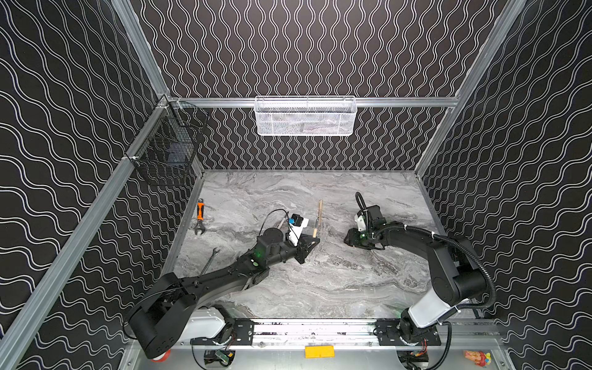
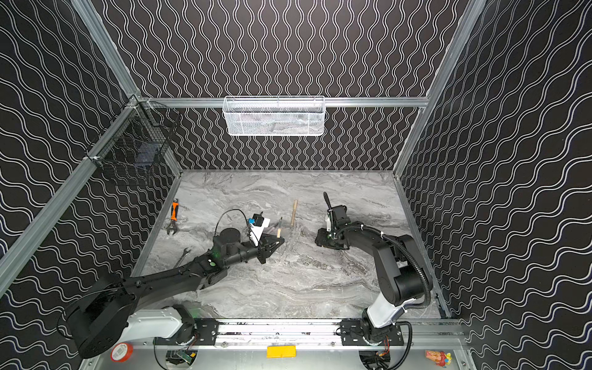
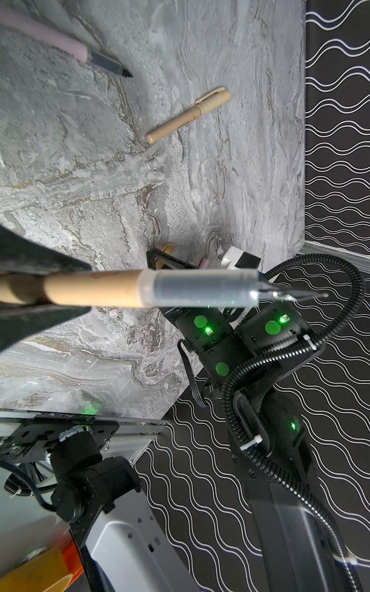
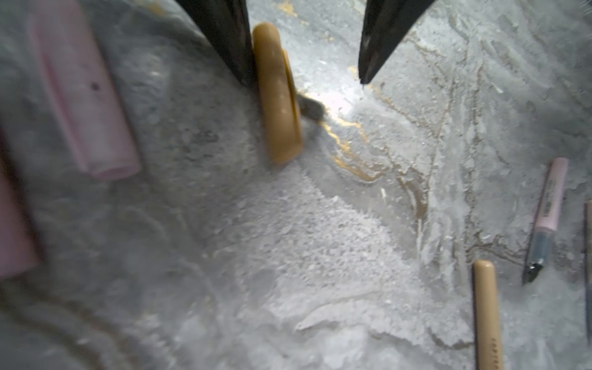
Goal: Insert pens into pen caps
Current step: Rotate the pen cap at the center of the table.
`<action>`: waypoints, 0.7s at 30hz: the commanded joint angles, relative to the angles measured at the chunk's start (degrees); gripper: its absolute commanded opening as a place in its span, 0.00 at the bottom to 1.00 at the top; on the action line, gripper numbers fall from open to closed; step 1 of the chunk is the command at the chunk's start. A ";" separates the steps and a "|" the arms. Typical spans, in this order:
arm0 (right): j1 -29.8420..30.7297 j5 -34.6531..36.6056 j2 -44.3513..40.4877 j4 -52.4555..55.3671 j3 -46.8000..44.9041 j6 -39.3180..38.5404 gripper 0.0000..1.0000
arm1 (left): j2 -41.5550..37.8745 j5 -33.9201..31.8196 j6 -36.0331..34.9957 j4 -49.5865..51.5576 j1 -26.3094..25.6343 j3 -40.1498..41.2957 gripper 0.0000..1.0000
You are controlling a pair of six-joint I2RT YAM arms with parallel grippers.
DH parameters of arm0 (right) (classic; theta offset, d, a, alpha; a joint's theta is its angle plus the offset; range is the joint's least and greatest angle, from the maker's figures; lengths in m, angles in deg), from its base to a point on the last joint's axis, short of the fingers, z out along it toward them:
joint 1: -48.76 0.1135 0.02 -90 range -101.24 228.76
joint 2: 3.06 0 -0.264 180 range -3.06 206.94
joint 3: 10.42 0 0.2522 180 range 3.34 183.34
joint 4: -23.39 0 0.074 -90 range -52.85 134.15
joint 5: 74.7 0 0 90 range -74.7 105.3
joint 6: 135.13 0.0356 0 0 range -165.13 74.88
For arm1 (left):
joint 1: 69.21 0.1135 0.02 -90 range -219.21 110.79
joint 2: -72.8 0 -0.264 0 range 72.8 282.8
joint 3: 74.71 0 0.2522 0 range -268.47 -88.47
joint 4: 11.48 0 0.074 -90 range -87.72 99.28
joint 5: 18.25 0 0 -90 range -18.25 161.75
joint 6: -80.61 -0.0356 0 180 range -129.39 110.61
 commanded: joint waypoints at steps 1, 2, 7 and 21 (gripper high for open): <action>0.19 -1.96 0.07 0.86 -0.19 1.28 0.54 | -0.38 -0.14 0.14 -1.87 0.02 -0.03 0.05; 0.22 -0.37 0.00 1.66 0.07 1.48 0.53 | -0.43 -0.24 0.07 -1.65 0.02 0.12 0.05; 0.14 7.72 -1.24 3.12 0.90 3.07 0.52 | -0.30 -0.34 0.28 -2.19 0.01 0.20 0.05; 0.04 7.25 0.75 4.09 3.71 5.22 0.43 | -0.01 0.04 -0.03 -2.06 0.01 -0.53 0.05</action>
